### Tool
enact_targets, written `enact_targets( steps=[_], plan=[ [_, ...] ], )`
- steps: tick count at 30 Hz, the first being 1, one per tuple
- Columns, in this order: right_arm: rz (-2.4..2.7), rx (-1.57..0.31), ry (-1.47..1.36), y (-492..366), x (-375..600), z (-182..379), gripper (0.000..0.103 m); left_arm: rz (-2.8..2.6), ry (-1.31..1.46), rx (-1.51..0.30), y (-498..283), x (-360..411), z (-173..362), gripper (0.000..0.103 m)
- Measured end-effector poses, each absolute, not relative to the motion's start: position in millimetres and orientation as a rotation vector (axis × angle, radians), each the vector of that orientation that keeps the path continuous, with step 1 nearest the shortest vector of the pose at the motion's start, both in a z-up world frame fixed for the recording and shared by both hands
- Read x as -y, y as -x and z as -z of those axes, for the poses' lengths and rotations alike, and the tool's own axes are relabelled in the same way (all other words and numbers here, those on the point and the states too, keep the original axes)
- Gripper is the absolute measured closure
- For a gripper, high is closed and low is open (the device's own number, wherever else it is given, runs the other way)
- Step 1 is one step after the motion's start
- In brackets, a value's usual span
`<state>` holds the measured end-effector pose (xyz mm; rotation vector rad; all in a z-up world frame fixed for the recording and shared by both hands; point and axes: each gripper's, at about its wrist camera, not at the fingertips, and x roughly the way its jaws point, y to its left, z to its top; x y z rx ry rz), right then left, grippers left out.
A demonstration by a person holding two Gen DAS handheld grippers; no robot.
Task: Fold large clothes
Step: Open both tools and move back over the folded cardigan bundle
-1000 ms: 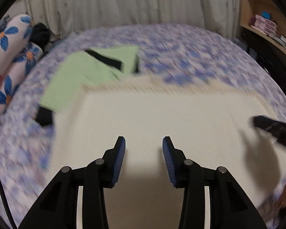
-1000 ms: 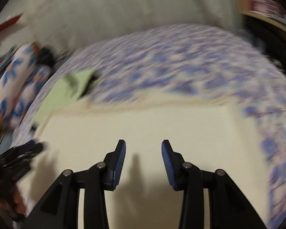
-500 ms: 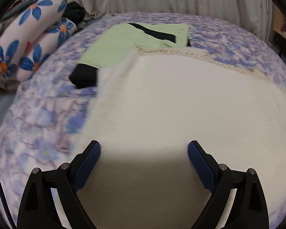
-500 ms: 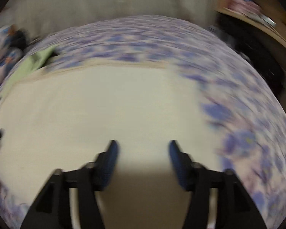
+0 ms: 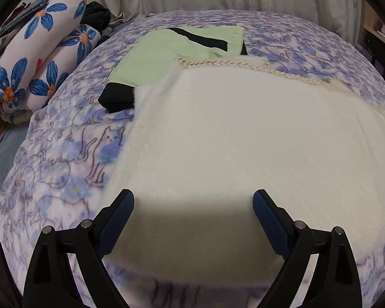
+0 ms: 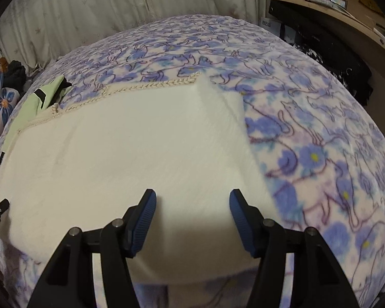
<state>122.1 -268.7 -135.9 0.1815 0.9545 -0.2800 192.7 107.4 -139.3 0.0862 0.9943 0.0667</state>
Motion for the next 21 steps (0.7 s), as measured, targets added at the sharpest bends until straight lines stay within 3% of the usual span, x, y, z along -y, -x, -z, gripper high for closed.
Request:
enact_targets(
  steps=[21],
  plan=[
    [0.18, -0.904, -0.201, -61, 219, 109, 0.043, 0.01, 0.115, -1.008, -106, -93, 101, 0.01]
  ],
)
